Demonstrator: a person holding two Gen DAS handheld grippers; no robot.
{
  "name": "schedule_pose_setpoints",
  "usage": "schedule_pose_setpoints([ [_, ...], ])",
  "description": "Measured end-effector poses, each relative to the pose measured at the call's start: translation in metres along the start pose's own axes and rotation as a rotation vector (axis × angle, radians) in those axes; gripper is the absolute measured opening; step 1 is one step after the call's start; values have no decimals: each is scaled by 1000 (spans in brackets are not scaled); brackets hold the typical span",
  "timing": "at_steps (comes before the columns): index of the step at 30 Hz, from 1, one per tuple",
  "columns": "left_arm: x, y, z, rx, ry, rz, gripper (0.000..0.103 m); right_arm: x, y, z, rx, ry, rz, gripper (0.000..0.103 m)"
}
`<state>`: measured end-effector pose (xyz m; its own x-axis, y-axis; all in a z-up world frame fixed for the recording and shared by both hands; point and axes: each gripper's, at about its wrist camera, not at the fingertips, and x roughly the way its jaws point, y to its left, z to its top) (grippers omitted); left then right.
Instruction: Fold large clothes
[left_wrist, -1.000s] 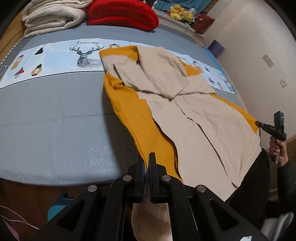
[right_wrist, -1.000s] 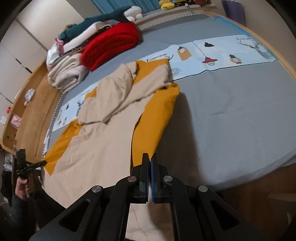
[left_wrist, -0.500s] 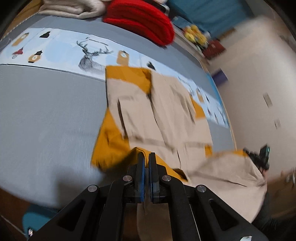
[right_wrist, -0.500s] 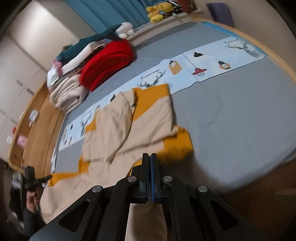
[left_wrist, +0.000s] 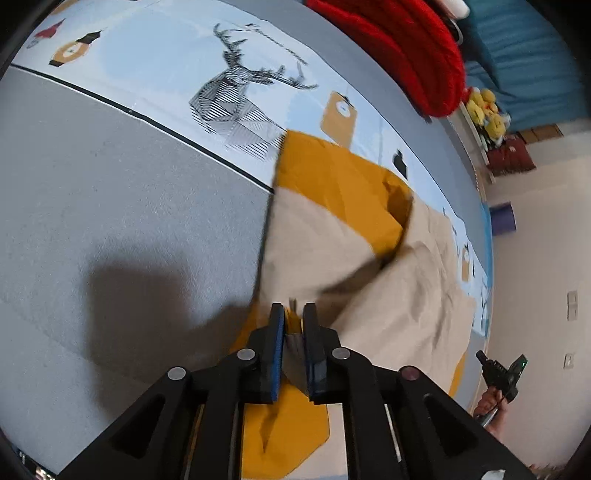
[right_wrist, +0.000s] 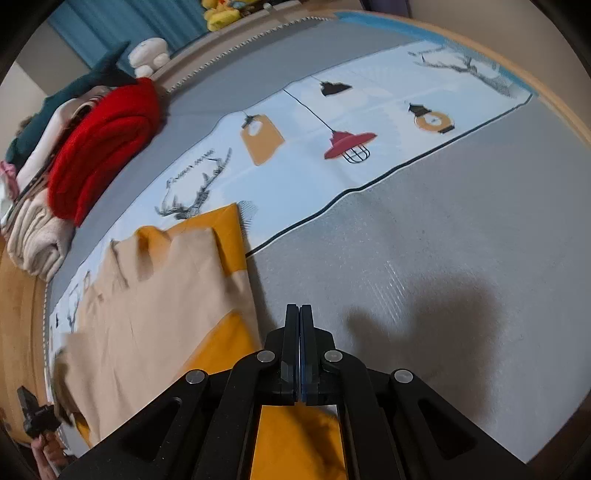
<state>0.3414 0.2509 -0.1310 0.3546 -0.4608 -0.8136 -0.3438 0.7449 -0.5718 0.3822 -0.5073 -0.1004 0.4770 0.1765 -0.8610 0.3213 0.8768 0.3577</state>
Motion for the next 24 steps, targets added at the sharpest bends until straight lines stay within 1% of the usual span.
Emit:
schedule_pose_setpoints([
  [1, -4, 5, 4, -15, -12, -3, 18, 3, 2, 5, -7, -10, 18, 2],
  [2, -9, 10, 7, -31, -30, -9, 20, 6, 6, 9, -26, -15, 26, 5],
  [4, -19, 19, 11, -64, -59, -24, 23, 12, 16, 13, -62, -9, 53, 7],
  [5, -23, 23, 11, -76, -72, -29, 24, 15, 22, 14, -79, 4, 83, 14],
  [6, -27, 25, 10, -82, -85, -30, 26, 19, 26, 15, -90, 19, 108, 25],
  [7, -31, 29, 10, -83, -97, -22, 31, 24, 31, 13, -103, 41, 125, 32],
  [8, -34, 29, 8, -79, -101, -12, 35, 27, 36, 10, -114, 54, 123, 42],
  [9, -36, 30, 7, -72, -103, 2, 43, 31, 39, 6, -126, 67, 115, 43],
  [10, -37, 29, 5, -62, -103, 18, 47, 37, 43, 2, -142, 87, 105, 43],
  [13, -38, 24, -1, -21, -91, 24, 49, 43, 46, -10, -170, 123, 87, 43],
  [14, -38, 19, -4, 8, -78, 27, 50, 45, 45, -13, -174, 129, 79, 43],
  [15, -37, 15, -7, 43, -65, 34, 53, 46, 44, -16, -177, 135, 72, 43],
  [16, -36, 7, -11, 106, -46, 58, 58, 46, 42, -19, -176, 140, 71, 43],
  [17, -34, 2, -15, 152, -32, 81, 60, 47, 41, -21, -174, 148, 71, 43],
  [18, -30, -6, -21, 226, -8, 119, 63, 48, 40, -23, -173, 155, 71, 43],
  [21, -17, -21, -36, 364, 41, 183, 64, 51, 40, -28, -182, 171, 70, 43],
  [24, -9, -32, -40, 421, 13, 236, 64, 55, 45, -30, -202, 183, 72, 43],
])
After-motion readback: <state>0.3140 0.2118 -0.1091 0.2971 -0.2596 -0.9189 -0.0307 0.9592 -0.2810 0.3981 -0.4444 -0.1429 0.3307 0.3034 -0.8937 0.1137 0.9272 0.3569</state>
